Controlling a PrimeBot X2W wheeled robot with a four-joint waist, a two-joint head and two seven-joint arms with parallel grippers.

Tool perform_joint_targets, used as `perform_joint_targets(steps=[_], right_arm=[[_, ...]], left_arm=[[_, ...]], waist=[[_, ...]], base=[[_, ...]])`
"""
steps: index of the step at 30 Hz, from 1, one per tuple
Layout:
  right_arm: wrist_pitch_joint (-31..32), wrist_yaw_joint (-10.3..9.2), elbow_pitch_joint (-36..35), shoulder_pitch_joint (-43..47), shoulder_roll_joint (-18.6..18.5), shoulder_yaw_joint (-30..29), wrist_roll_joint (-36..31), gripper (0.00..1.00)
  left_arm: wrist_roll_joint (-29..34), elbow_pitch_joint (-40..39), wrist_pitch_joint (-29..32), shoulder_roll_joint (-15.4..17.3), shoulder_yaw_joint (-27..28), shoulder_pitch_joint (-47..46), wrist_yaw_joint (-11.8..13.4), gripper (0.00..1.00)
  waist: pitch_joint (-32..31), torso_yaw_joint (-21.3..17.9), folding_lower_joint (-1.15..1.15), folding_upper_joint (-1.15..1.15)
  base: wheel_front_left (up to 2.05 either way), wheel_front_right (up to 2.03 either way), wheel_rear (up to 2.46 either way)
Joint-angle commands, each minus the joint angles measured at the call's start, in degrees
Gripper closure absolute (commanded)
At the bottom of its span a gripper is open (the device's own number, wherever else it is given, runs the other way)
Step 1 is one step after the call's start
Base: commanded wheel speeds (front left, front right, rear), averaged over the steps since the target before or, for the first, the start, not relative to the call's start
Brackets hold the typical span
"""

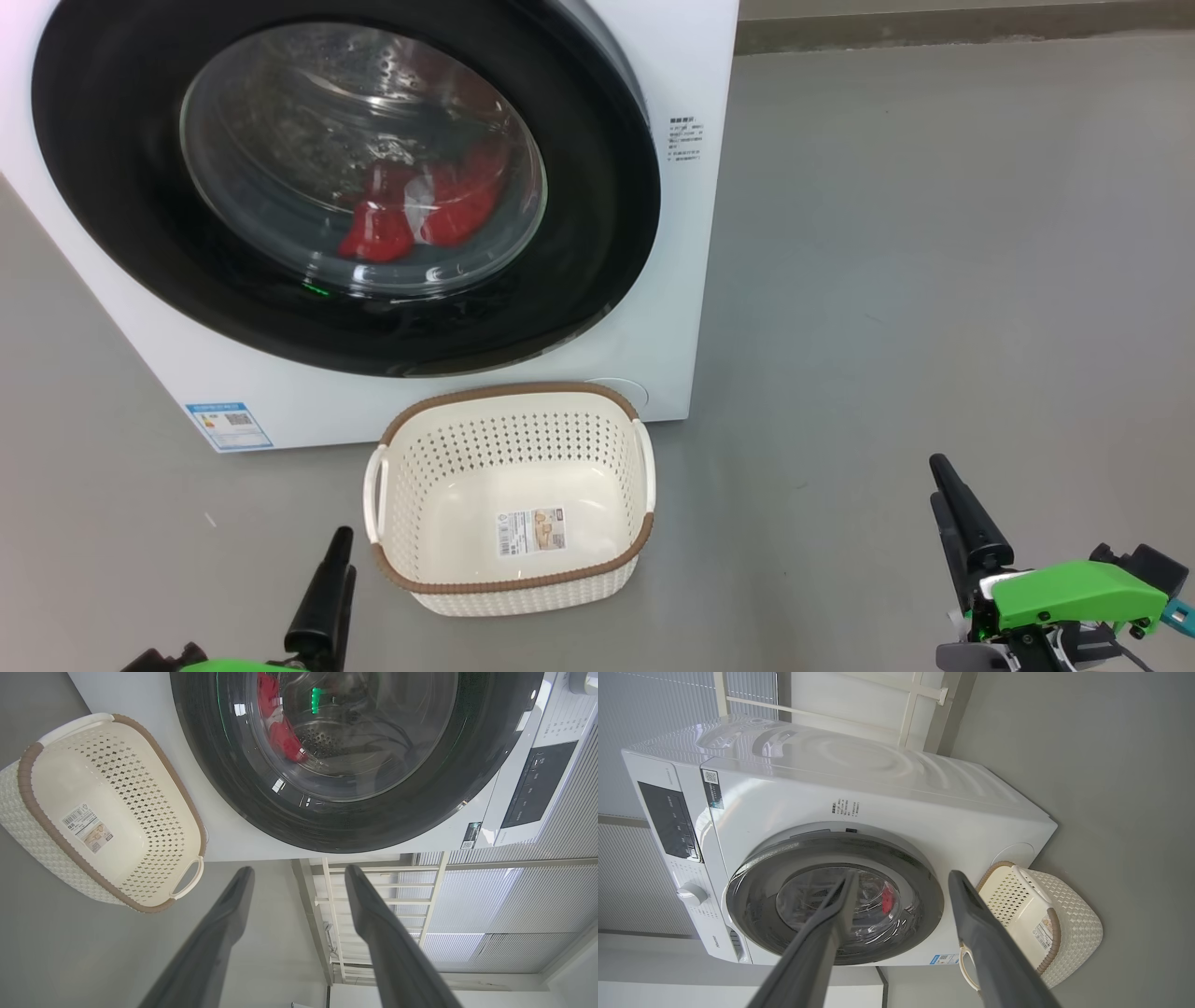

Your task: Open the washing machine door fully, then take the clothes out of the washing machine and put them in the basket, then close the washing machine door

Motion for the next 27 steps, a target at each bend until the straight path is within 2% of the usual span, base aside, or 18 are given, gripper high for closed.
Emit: perform_joint_targets(steps=[1, 27], right_arm=[[-0.71, 0.02, -1.08, -3.24, -0.75, 0.39, -1.63, 0.00], [-4.99, 0.03, -1.44, -6.32, -0.42, 2.40, -23.17, 0.00]], left_arm=[[1.21, -1.35, -0.53, 0.71, 0.35, -2.63, -0.02, 0.00], [25.92, -2.96, -4.84, 0.33, -0.63, -5.44, 1.73, 0.00]], waist=[[0.01, -0.02, -0.01, 0.00], [0.15, -0.41, -0.01, 0.00]], base=[[0.00, 0.00, 0.00], [0.00, 0.00, 0.00]])
